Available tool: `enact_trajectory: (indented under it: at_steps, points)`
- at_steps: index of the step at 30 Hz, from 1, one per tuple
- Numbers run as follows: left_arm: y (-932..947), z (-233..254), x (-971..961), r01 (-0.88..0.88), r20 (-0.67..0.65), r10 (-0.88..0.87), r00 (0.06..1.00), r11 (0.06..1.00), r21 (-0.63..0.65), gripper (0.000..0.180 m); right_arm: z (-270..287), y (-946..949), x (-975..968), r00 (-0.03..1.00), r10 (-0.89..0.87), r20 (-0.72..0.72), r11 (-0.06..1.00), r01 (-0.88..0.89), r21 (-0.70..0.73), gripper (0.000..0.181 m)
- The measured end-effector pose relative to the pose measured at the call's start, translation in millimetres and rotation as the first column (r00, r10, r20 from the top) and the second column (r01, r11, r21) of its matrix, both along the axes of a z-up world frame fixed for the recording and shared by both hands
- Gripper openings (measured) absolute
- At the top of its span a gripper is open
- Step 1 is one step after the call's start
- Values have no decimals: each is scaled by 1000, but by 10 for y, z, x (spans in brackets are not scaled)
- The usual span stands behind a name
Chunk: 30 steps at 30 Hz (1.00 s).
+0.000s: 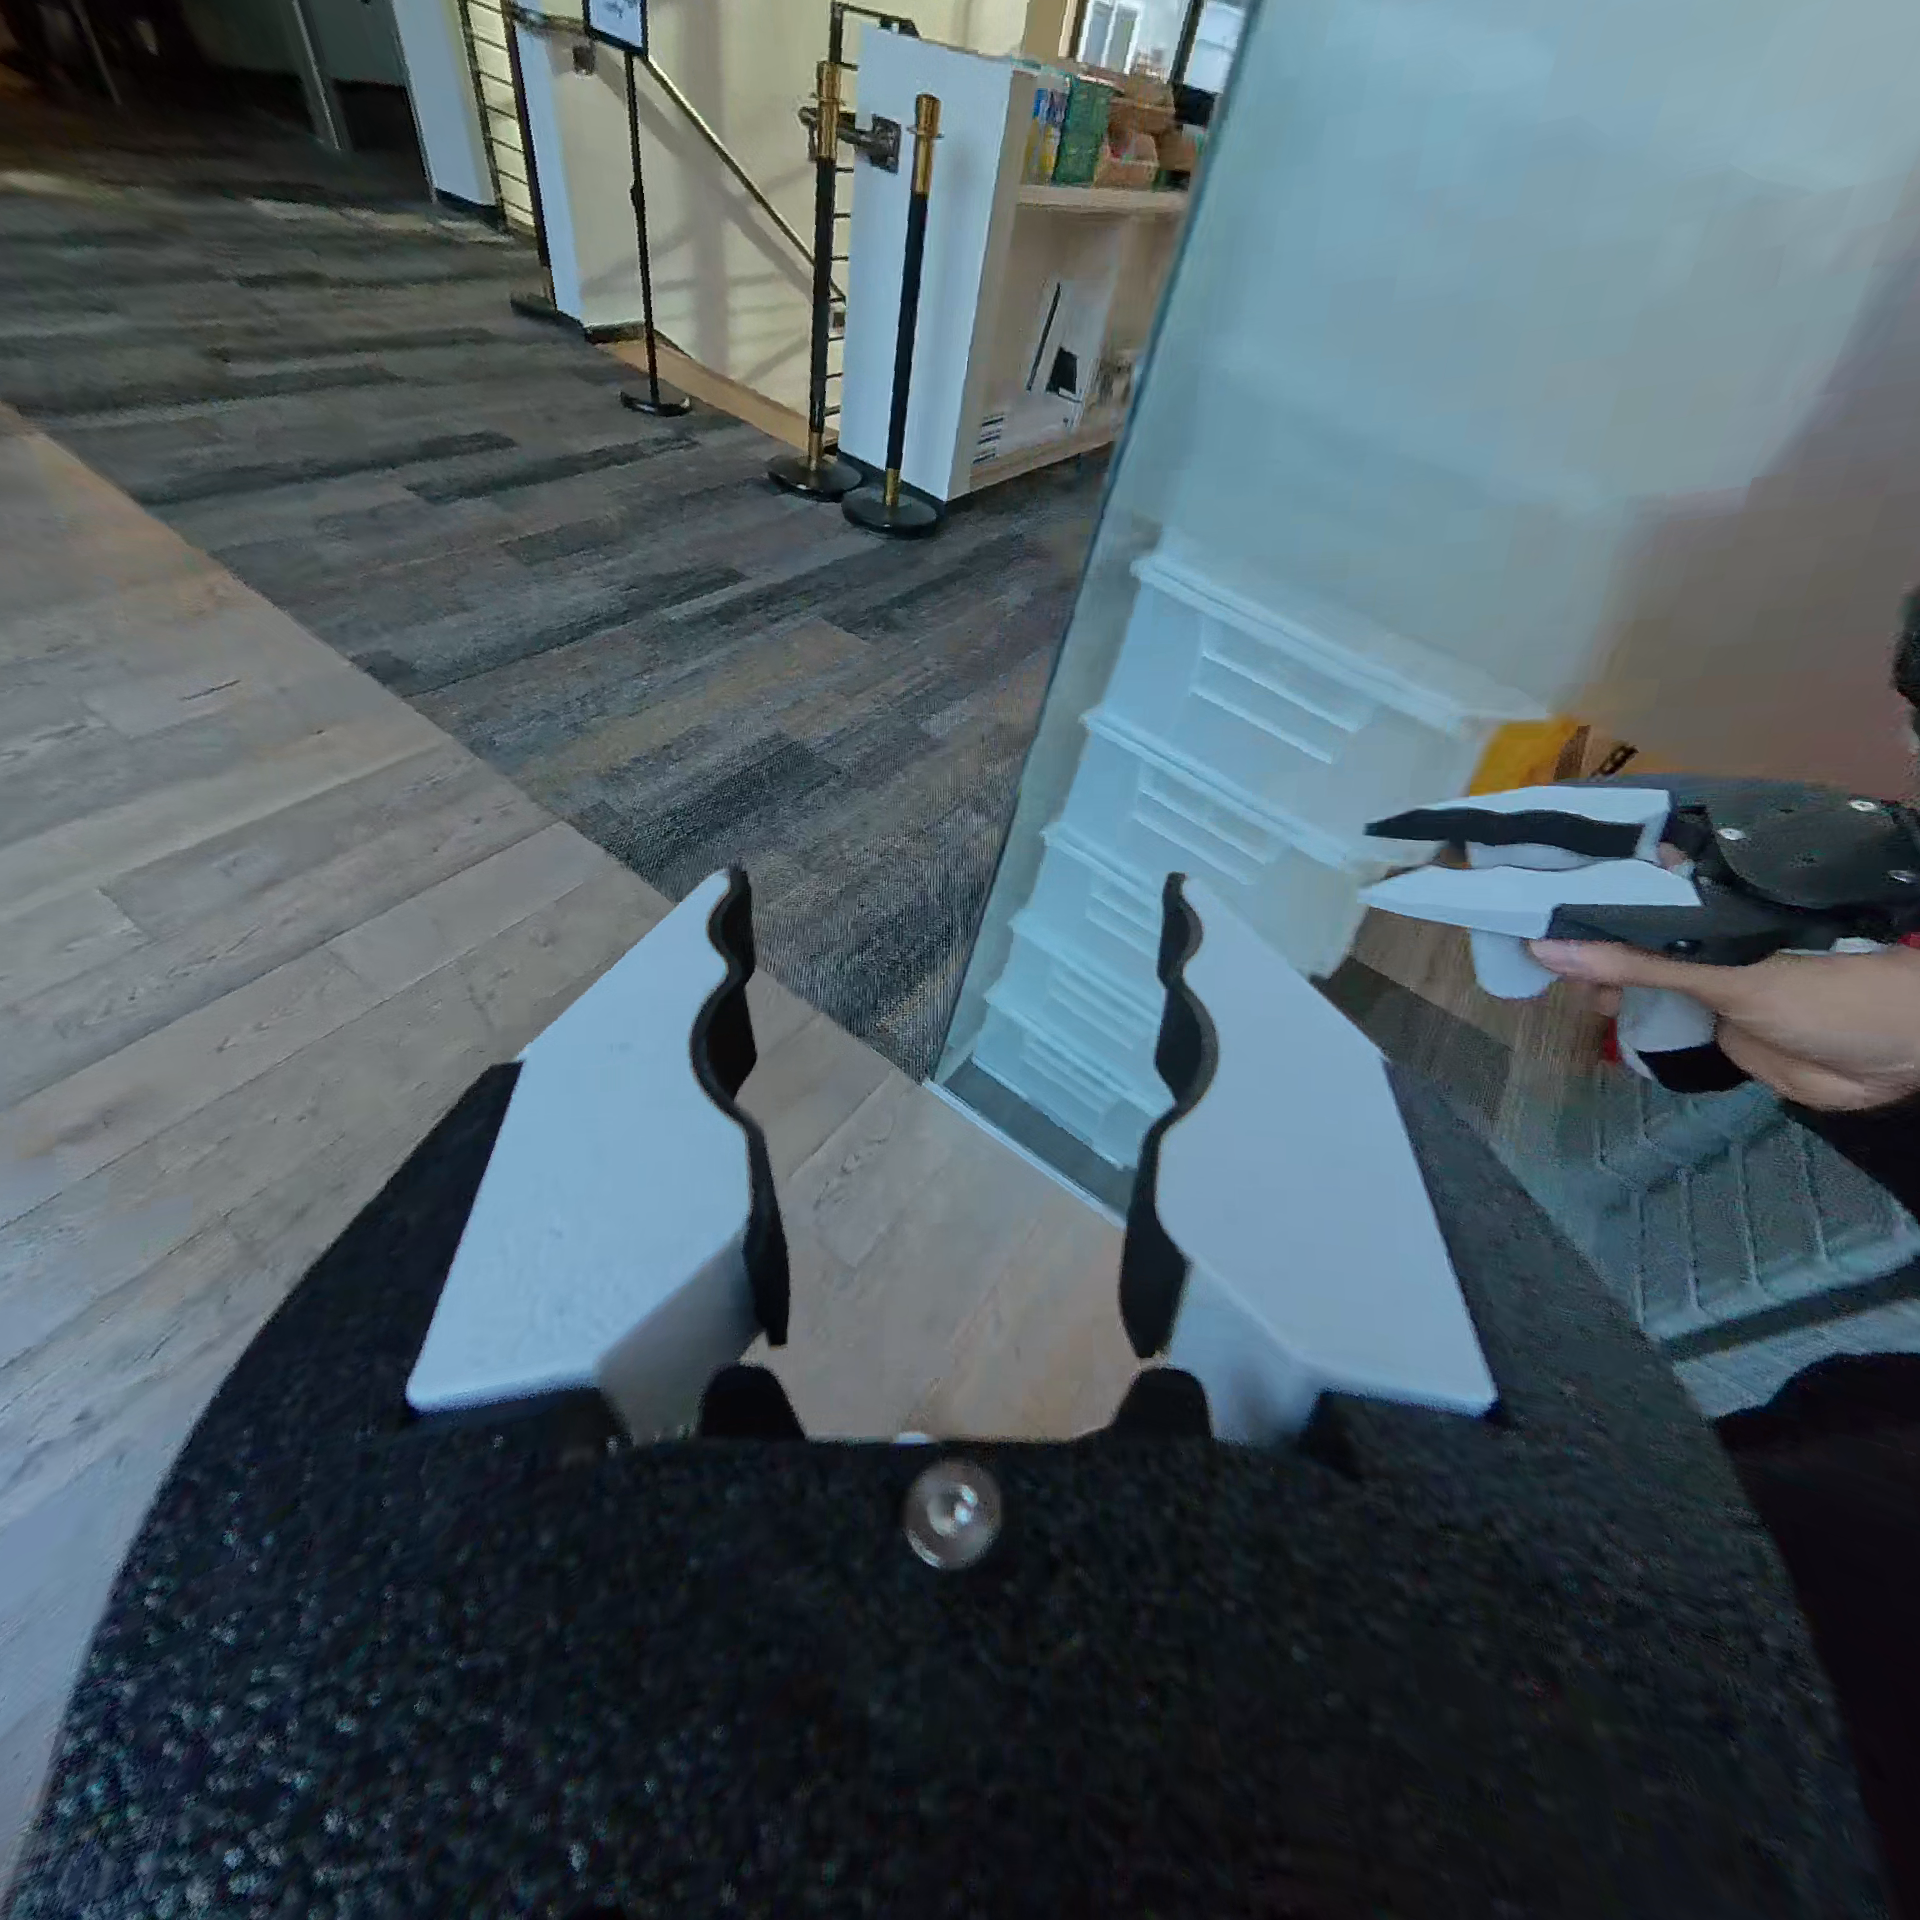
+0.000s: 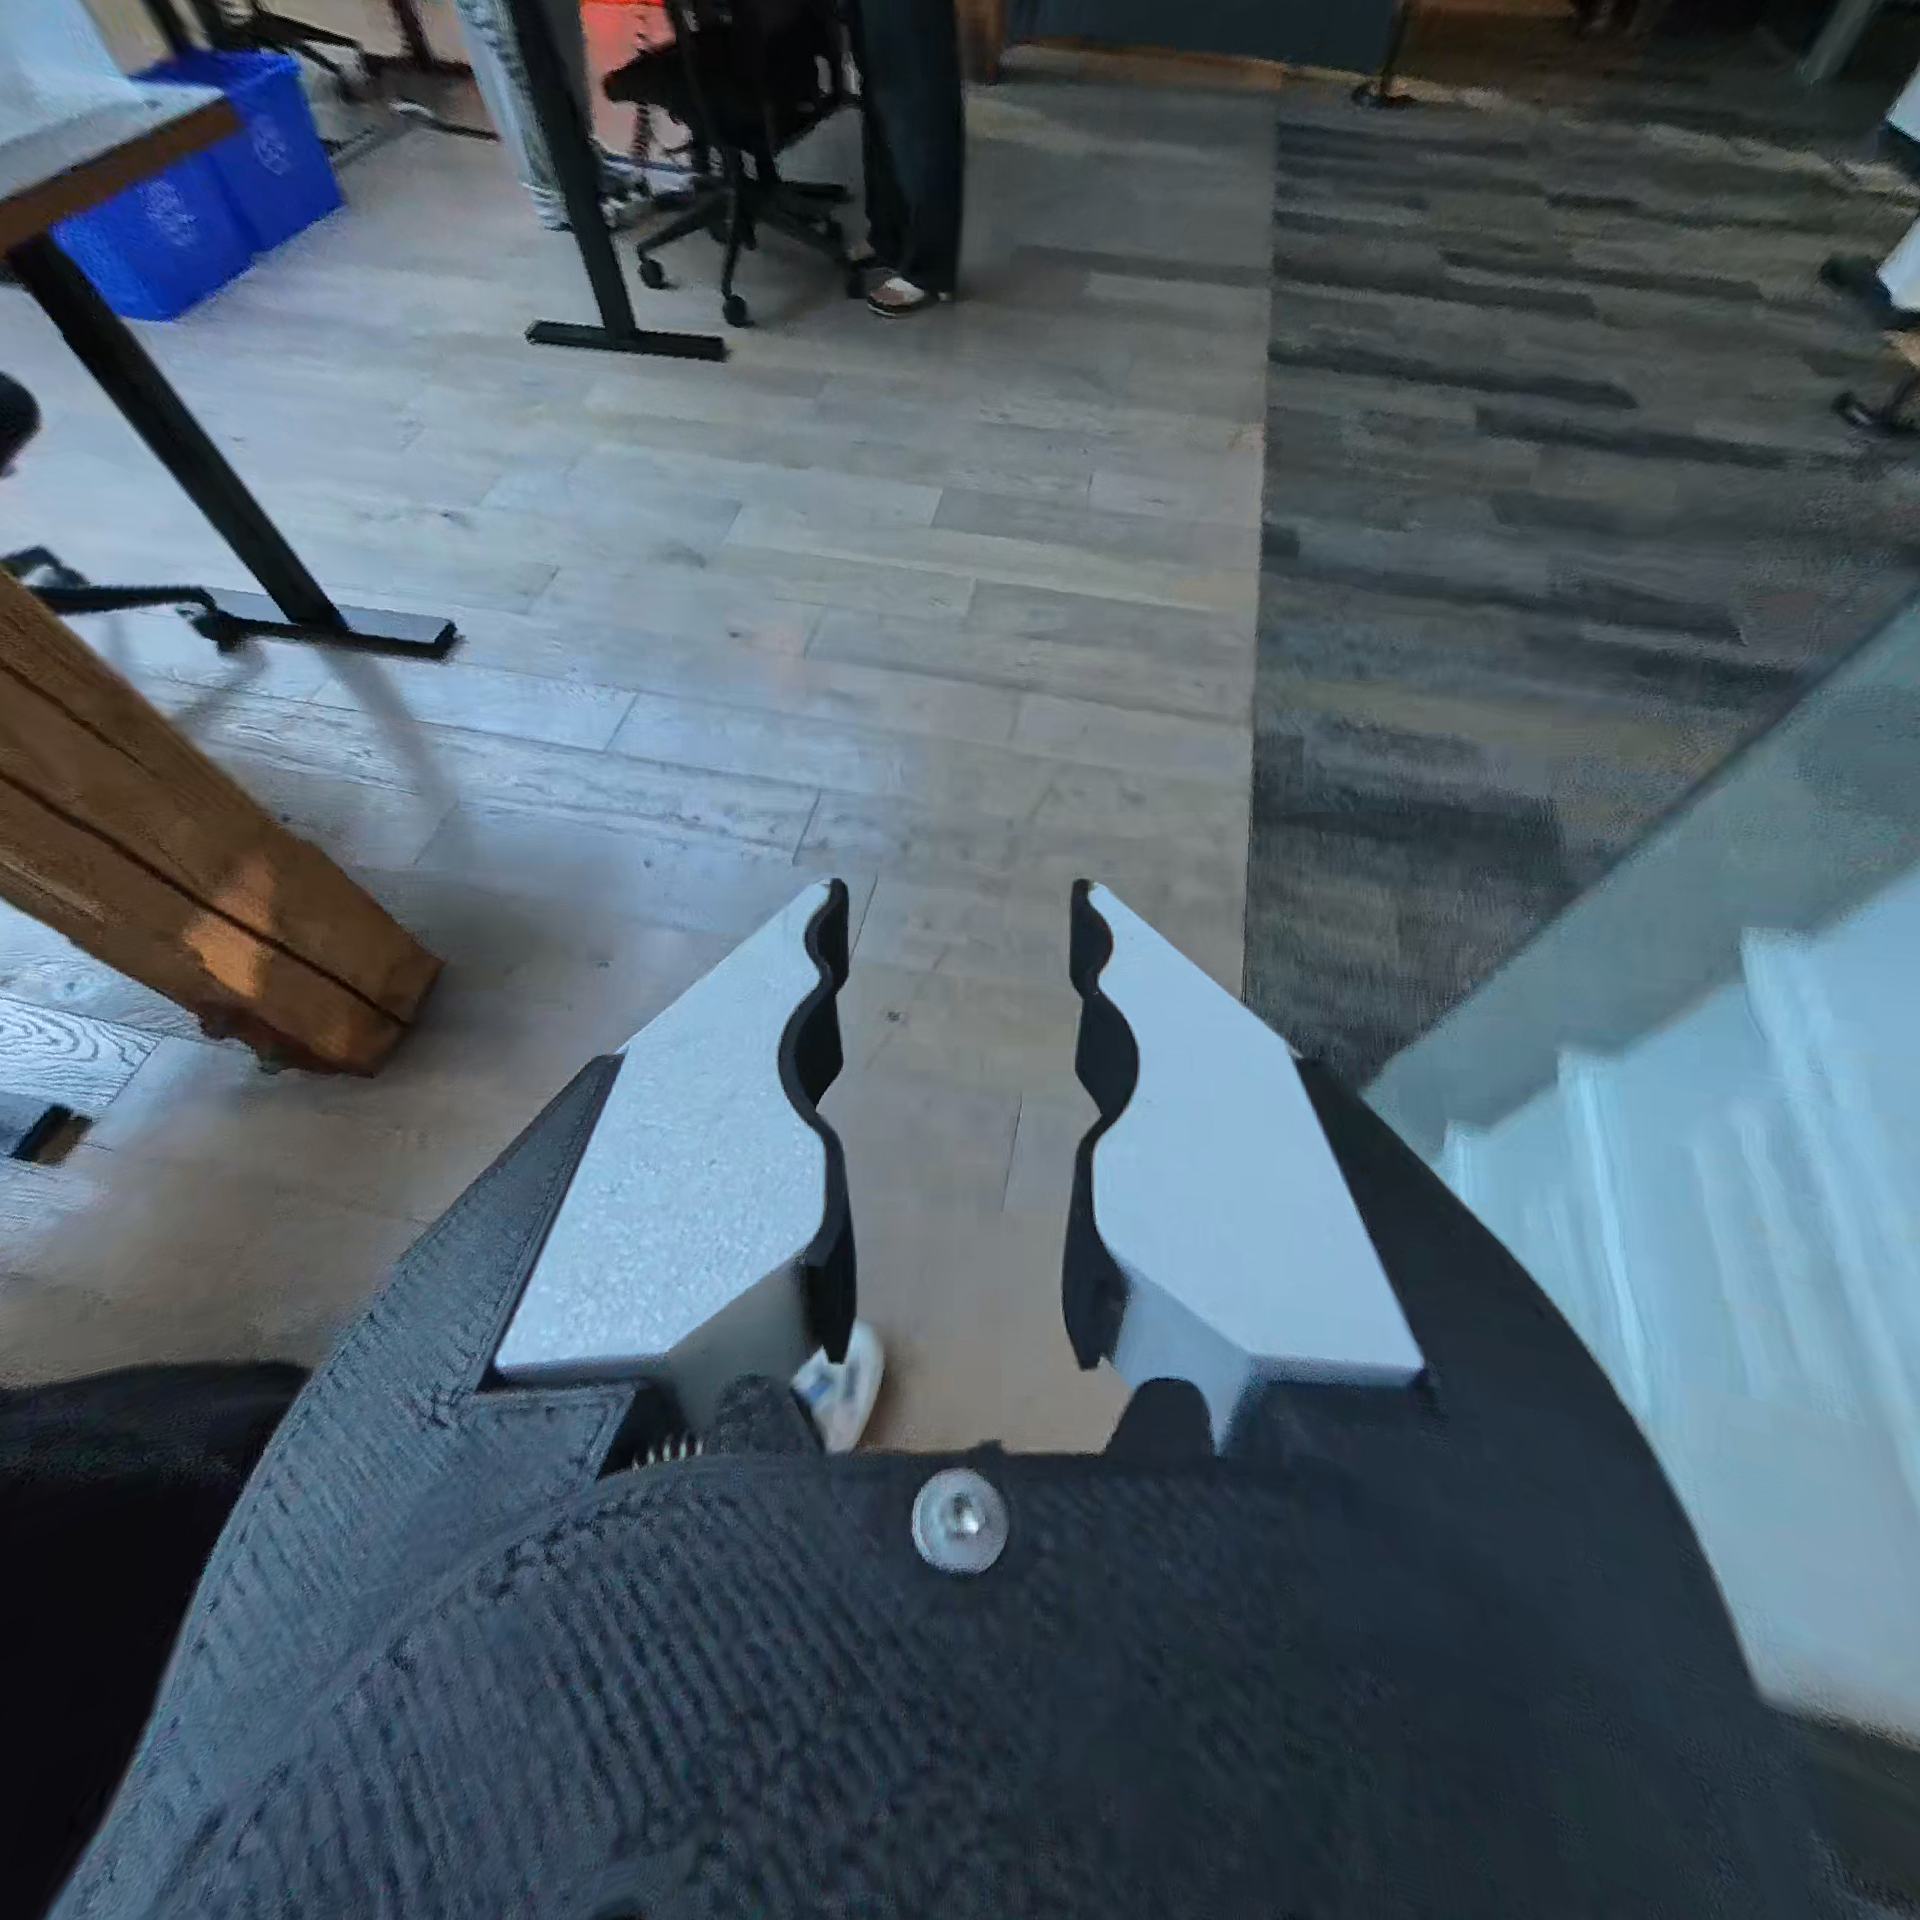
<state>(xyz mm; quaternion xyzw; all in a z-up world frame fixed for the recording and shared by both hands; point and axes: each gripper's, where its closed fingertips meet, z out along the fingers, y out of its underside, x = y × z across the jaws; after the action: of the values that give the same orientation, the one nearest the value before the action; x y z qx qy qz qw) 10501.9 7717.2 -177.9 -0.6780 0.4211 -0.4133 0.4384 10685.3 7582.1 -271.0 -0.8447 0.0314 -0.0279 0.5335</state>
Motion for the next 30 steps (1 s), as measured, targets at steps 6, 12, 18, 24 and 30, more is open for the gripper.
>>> enact_trajectory:
  at_steps: [6, 12, 18, 24, 30]
  points:
    - [1643, 301, 1385, -13, 4, 13, 1000, 1000, 28, 78, 736, 2058, 1274, 987, 52, 154, 999, -50, -16, 49]
    - [3151, -60, 2979, 54, -56, -51, 997, 996, 64, 81, 629, 3484, 2778, 975, -97, 201, 992, 111, -59, 68]
    - [4453, -137, 4937, 254, -108, -242, 964, 960, 115, 83, 479, 4472, 4565, 925, -316, 213, 931, 345, -116, 77]
    - [5142, -28, 6888, 465, -151, -449, 881, 881, 93, 85, 538, 4943, 6088, 837, -510, 198, 827, 540, -153, 80]
    - [5465, -247, 8699, 604, -187, -581, 792, 791, 99, 86, 396, 5237, 7683, 772, -602, 206, 757, 633, -162, 86]
